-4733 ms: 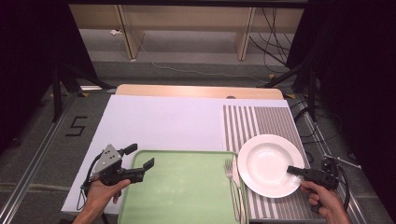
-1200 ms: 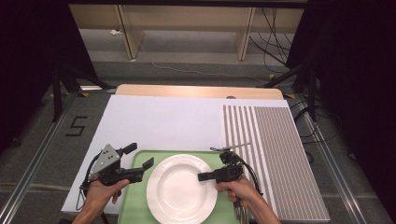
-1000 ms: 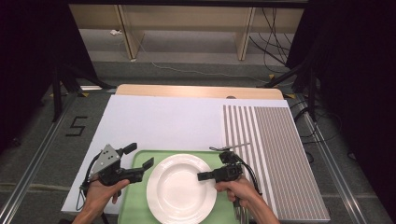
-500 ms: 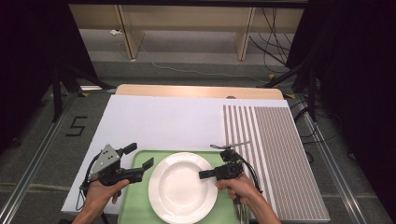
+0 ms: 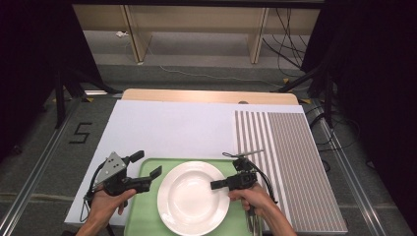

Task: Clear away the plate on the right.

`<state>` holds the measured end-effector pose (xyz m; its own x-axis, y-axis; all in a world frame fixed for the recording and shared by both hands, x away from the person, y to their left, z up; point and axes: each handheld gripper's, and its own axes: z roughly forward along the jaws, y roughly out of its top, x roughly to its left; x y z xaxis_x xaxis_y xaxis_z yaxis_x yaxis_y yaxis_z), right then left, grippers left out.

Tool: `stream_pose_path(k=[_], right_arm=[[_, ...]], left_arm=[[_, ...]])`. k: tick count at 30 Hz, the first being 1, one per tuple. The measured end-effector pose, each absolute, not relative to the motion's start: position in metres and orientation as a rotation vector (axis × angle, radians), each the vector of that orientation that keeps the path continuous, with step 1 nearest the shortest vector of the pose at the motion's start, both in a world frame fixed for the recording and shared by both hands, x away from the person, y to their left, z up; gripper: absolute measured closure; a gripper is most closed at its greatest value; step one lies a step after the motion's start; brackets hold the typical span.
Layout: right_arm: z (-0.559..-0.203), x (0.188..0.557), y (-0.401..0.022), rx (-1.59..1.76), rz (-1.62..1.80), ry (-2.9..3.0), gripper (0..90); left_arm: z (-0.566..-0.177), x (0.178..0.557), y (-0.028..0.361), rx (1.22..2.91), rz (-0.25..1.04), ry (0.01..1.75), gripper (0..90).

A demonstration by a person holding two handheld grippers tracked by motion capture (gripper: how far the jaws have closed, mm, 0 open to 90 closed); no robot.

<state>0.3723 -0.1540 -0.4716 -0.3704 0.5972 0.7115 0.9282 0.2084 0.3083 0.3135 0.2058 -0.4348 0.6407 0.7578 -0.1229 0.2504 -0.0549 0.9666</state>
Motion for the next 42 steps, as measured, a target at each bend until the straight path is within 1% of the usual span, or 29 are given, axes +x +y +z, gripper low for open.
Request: stream_pose_path(k=[30,32,42], right_arm=[[-0.4753,0.371,-0.1566,-1.409,-0.935,-2.16,72.6],[-0.4788,0.3731,-0.1573,-1.38,-0.988,-2.227,72.0],[-0.4746,0.3712,-0.1566,-1.409,-0.939,-2.235,69.5]], left_arm=[[-0.4352,0.3137,0.2046,1.621,0.504,0.851,15.9],[-0.4351,0.3139,0.2048,1.621,0.505,0.85,15.9],[-0.4354,0.3141,0.2048,1.623,0.505,0.852,15.8]])
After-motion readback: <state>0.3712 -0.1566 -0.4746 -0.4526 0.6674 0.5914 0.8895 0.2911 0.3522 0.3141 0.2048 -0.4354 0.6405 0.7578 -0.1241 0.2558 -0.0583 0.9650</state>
